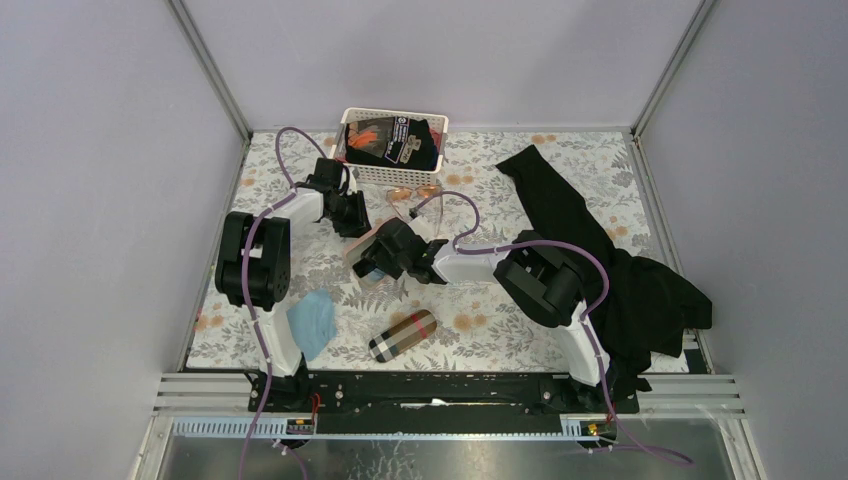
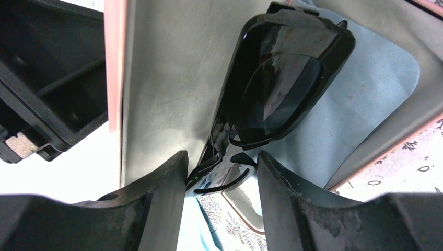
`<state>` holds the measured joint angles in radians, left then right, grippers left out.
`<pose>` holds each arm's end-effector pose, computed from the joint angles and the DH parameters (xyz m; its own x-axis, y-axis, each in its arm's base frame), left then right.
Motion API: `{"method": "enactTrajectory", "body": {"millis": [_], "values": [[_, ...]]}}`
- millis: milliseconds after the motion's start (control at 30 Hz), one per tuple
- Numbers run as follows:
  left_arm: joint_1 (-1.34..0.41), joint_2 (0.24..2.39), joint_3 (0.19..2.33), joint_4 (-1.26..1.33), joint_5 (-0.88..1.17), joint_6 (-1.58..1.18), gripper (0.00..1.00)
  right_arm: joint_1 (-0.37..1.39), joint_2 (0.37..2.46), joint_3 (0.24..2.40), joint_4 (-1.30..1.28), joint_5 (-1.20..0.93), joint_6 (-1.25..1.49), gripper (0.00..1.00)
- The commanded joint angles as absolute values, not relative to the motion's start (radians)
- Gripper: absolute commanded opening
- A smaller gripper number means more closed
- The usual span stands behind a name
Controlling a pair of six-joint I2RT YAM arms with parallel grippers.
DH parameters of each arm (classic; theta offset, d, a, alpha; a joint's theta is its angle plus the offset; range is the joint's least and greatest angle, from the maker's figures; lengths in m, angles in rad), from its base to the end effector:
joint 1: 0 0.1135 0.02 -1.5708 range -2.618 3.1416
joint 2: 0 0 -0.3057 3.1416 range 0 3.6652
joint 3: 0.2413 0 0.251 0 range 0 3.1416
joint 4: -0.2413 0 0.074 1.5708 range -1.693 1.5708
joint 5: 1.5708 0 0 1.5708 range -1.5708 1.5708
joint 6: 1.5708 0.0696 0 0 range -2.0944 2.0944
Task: Organize the sunglasses
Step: Place the sunglasses in the sunglasses case.
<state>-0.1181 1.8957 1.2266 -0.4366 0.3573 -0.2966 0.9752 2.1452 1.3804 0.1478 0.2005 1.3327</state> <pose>0.4027 -0.0723 0.1747 -0.9266 -0.1658 -0.3376 -0.0049 0.9028 -0.4300 0.3029 0.4222 0.1624 -0.7763 0.5520 -0.3044 0.1456 0.6268 0.7654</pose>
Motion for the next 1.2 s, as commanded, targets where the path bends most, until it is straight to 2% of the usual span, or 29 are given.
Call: {"method": "enactTrajectory", "body": {"millis": [0, 400, 1167], "values": [[-0.13, 1.919, 1.237, -0.443, 0.373, -0.289, 0.37, 0.986, 2.105, 1.378, 0.162, 0.255, 1.312, 0.5], [-0.13, 1.927, 1.241, -0.445, 0.374, -0.288, 0.37, 0.994, 2.036, 1.329, 0.152, 0.287, 1.291, 0.45], [-0.136, 1.934, 1.247, -0.454, 0.371, -0.285, 0.37, 1.0, 1.989, 1.27, 0.137, 0.265, 1.351, 0.44]]}}
